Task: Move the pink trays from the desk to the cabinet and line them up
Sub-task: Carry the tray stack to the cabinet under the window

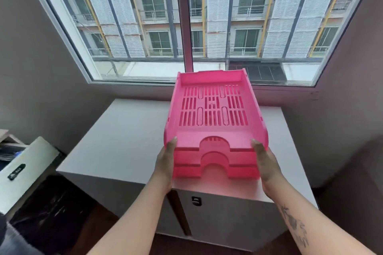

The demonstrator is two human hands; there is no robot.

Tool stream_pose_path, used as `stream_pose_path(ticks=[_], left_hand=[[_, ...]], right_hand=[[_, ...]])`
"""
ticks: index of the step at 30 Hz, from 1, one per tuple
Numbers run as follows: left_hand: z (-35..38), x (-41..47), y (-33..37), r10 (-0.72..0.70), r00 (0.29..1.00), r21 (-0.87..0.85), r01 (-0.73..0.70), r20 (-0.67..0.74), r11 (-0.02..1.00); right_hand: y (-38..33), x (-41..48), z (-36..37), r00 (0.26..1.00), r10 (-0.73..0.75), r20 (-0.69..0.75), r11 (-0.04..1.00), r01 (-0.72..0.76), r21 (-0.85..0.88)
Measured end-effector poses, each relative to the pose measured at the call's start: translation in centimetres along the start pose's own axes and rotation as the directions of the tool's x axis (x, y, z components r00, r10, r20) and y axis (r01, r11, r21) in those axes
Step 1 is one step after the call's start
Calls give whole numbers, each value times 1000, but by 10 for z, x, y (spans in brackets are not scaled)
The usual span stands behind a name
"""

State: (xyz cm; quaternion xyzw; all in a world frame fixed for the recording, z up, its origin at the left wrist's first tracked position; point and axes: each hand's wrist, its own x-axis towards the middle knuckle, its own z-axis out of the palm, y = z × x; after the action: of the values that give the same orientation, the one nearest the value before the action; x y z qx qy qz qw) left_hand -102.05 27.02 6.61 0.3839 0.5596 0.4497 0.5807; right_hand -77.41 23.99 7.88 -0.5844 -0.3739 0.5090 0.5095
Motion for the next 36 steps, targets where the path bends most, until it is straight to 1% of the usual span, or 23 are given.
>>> stream_pose_path(ticks=[1, 3, 5, 7, 9, 12, 15, 18, 22, 27, 29, 33, 36], left_hand=[[-2, -3, 2, 27, 1000, 38, -28, 10, 999], [-4, 36, 24, 72, 997, 82, -72, -2, 994], [-4, 36, 45, 164, 986, 137, -160, -22, 978], [-9, 39, 64, 212, 976, 148, -203, -47, 968], [-12, 45, 76, 223, 973, 179, -209, -65, 961], [-2, 51, 86, 235, 964, 327, -185, -121, 927], [-2, 53, 88, 282, 944, 343, -210, -173, 915], [-20, 47, 96, 325, 918, 339, -238, -226, 910], [-69, 34, 107, 367, 875, 362, -246, -315, 899], [-162, 33, 112, 328, 833, 341, -181, -445, 922], [-202, 38, 113, 313, 816, 338, -156, -485, 928], [-276, 59, 102, 288, 805, 340, -114, -519, 933], [-318, 78, 86, 252, 823, 320, -91, -509, 943]], right_hand=[[-5, -4, 0, 1000, -16, 8, 999, 16, -32], [-33, 34, 8, 997, -65, -38, 993, 61, -102], [-57, 44, 6, 990, -134, -33, 978, 127, -165], [-73, 57, 6, 989, -145, -41, 972, 135, -191], [-83, 66, 10, 993, -109, -52, 968, 94, -233], [-87, 72, 13, 995, -83, -58, 936, 58, -347], [-87, 69, 21, 981, -147, -124, 923, 91, -375], [-95, 66, 40, 969, -228, -95, 903, 174, -392], [-94, 73, 93, 961, -278, -6, 894, 257, -367], [-84, 75, 189, 959, -254, 121, 904, 280, -322], [-77, 77, 231, 959, -237, 155, 905, 276, -325], [-53, 81, 307, 968, -185, 171, 910, 235, -343], [-25, 86, 348, 977, -127, 174, 911, 184, -369]])
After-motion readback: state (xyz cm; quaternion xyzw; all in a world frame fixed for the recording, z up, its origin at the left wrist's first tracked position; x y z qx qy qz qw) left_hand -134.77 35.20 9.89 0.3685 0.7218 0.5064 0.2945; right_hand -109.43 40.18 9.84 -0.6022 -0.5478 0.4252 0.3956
